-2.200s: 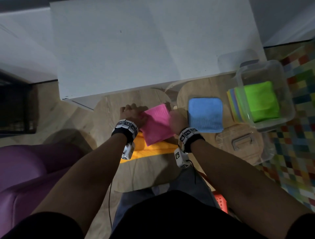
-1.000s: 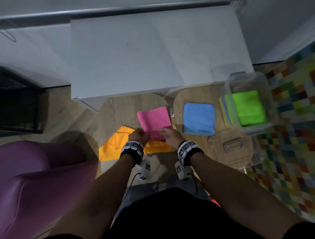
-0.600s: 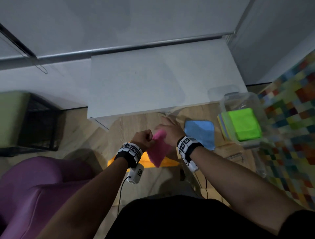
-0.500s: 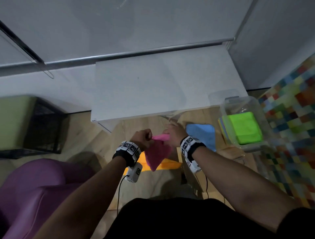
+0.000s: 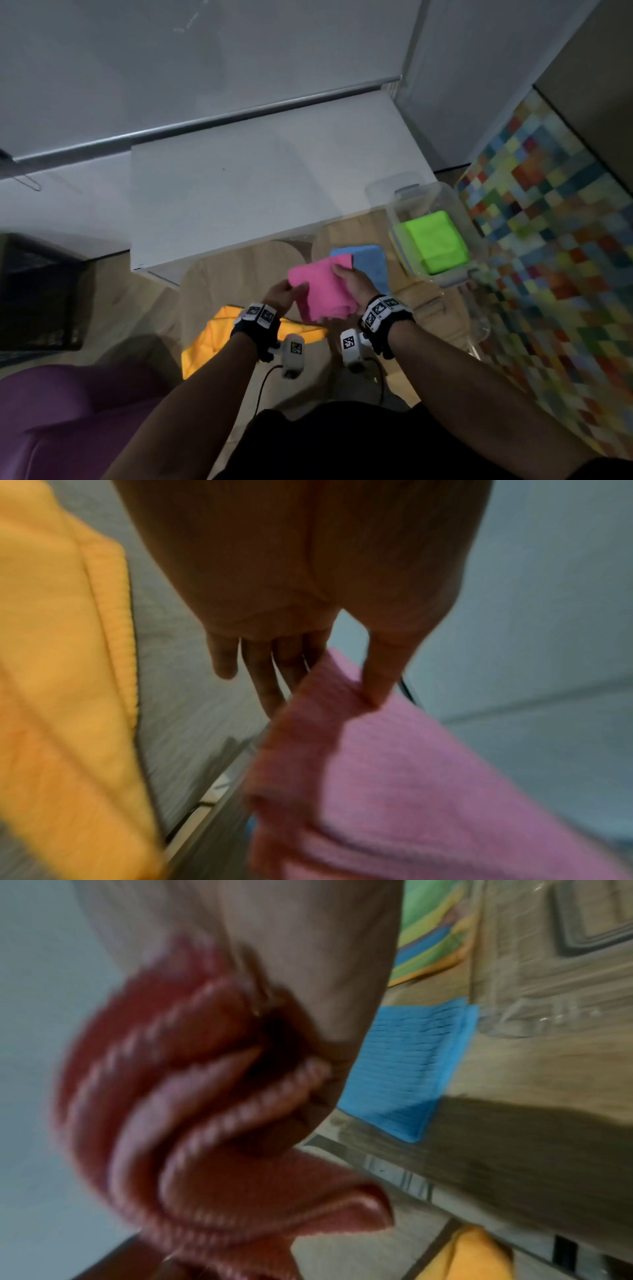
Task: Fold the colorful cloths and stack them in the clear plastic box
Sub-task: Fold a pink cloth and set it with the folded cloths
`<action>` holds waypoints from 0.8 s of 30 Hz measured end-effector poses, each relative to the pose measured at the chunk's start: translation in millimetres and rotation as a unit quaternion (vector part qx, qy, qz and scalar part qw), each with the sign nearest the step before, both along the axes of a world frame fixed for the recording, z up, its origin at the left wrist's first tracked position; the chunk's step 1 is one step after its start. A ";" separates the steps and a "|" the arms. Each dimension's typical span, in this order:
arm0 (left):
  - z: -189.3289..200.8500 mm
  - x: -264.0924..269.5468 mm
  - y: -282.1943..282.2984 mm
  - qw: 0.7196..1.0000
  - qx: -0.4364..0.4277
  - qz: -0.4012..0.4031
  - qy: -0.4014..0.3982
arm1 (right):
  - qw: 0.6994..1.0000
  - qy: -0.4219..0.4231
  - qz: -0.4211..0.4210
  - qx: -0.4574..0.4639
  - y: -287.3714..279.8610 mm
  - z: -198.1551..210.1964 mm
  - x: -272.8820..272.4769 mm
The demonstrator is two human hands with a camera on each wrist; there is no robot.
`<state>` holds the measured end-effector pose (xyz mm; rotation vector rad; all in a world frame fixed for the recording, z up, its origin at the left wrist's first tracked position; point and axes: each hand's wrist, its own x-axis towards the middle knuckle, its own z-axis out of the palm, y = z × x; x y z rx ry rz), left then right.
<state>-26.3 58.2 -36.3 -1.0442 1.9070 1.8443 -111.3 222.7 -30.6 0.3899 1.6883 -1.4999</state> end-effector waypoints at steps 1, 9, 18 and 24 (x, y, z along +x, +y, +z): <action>-9.6 -1.1 8.7 1.000 -0.004 -0.002 -0.008 | 1.000 0.009 0.001 0.020 11.5 -6.8 -0.4; -20.3 -9.3 74.5 0.982 -0.151 -0.086 -0.076 | 0.992 0.036 0.020 0.123 85.7 -22.5 3.5; -51.5 -68.5 92.9 0.987 -0.155 0.018 0.037 | 0.963 0.218 0.034 0.155 83.8 -42.9 -60.4; -78.8 -77.9 89.3 0.962 -0.227 -0.096 -0.120 | 0.895 0.219 0.244 0.302 75.3 -53.9 -61.5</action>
